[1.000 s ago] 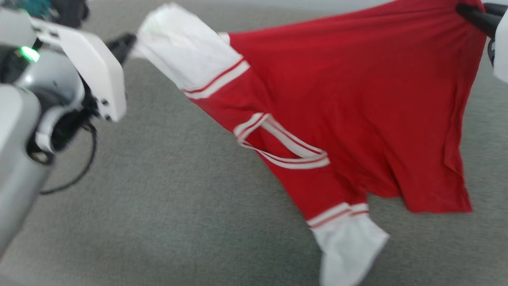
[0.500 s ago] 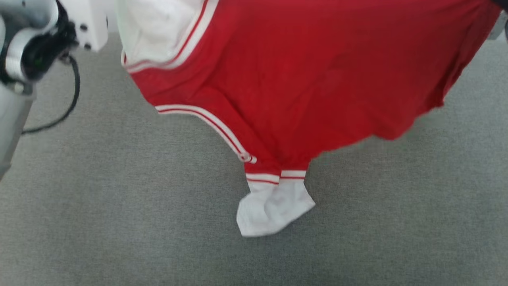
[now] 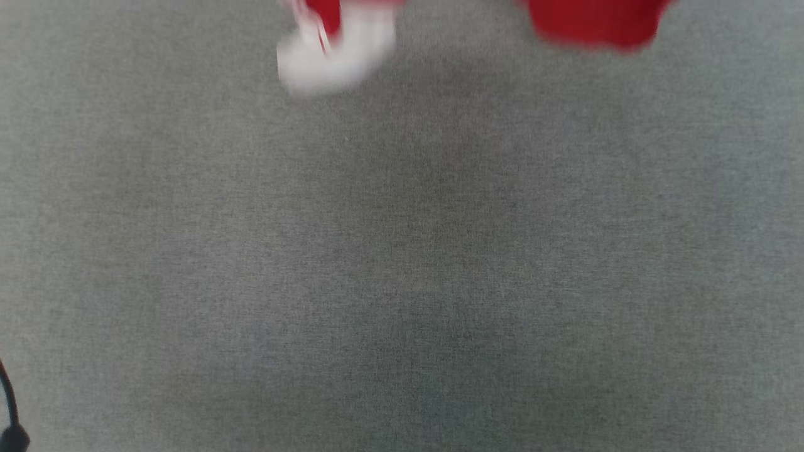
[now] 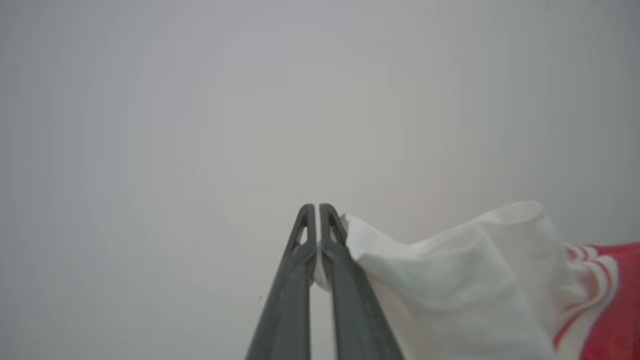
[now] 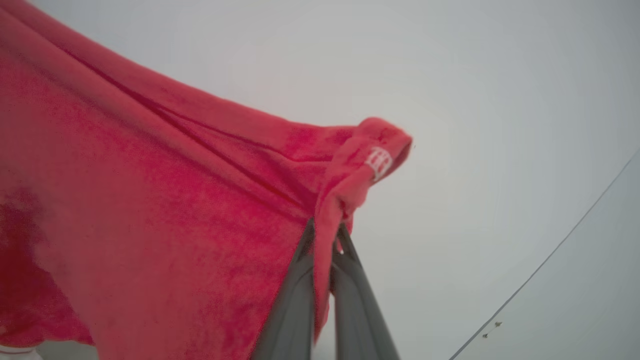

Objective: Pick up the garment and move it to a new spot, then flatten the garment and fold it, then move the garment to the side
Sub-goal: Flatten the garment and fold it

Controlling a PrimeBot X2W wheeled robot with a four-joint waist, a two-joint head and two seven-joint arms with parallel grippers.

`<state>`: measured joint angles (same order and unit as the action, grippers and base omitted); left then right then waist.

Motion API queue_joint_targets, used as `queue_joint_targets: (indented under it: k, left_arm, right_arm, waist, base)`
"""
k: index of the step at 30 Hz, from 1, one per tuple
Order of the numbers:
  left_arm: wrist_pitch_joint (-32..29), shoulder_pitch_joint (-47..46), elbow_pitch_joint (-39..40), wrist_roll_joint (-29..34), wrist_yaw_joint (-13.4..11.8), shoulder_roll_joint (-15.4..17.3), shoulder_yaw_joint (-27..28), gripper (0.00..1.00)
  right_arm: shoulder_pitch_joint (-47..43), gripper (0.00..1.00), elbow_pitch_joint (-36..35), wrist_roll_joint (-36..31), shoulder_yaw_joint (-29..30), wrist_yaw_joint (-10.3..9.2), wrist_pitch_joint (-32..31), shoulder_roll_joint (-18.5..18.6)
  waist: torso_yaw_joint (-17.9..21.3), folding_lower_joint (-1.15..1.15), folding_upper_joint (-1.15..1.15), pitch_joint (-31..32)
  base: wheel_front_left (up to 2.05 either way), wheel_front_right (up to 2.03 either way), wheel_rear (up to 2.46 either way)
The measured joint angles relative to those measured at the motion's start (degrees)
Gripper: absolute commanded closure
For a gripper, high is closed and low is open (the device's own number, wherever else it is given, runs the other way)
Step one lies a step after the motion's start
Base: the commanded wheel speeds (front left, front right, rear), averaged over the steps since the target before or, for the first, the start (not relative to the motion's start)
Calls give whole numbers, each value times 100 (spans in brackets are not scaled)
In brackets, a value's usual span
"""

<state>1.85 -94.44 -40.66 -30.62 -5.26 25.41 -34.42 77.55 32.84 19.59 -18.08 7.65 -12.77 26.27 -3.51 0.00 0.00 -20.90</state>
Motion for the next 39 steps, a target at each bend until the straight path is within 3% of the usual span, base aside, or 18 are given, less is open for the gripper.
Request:
queue_joint_targets:
  k: [3, 5, 11, 16, 21, 30, 34, 39]
  left_arm:
    - [988, -348, -265, 229, -36, -132, 42, 100]
    - [1228, -424, -341, 337, 4, -205, 37, 100]
    - [1299, 199, -836, 368, 639, -250, -189, 100]
    - [664, 1093, -1323, 127, 1123, -411, -556, 100]
    - [-232, 2264, -1204, -615, 1252, -481, -771, 100]
    - [-1642, 4205, 566, -1809, 1233, 135, -1101, 100]
    - [-1981, 4839, 1334, -2045, 980, 430, -1103, 100]
    - [-2441, 5941, 2842, -2336, 237, 987, -1115, 100]
  right_arm:
    - [338, 100, 450, -647, 229, 0, 892, -168]
    - [438, 100, 746, -978, 313, 0, 1193, -271]
    - [224, 100, 1636, -1079, 14, 0, 1010, -522]
    - [-398, 100, 1885, -602, -480, -1, 709, -528]
    - [-1345, 100, 1532, 537, -982, -9, -41, -382]
    - [-3060, 100, -278, 1699, -1432, -11, -826, 617]
    - [-3676, 100, -865, 1884, -1345, -11, -1039, 875]
    - [-4679, 100, -1723, 2123, -1093, -10, -1368, 1218]
  waist:
    - [2, 0, 0, -142]
    - [-34, 0, 0, -190]
    - [-171, 0, 0, -191]
    - [-275, 0, 0, -131]
    - [-362, 0, 0, -6]
    - [-392, 0, 0, 221]
    - [-372, 0, 0, 304]
    - [-315, 0, 0, 460]
  base:
    - [0, 0, 0]
    - [0, 0, 0]
    - [0, 0, 0]
    - [0, 0, 0]
    - [0, 0, 0]
    - [0, 0, 0]
    - [0, 0, 0]
    - [0, 0, 0]
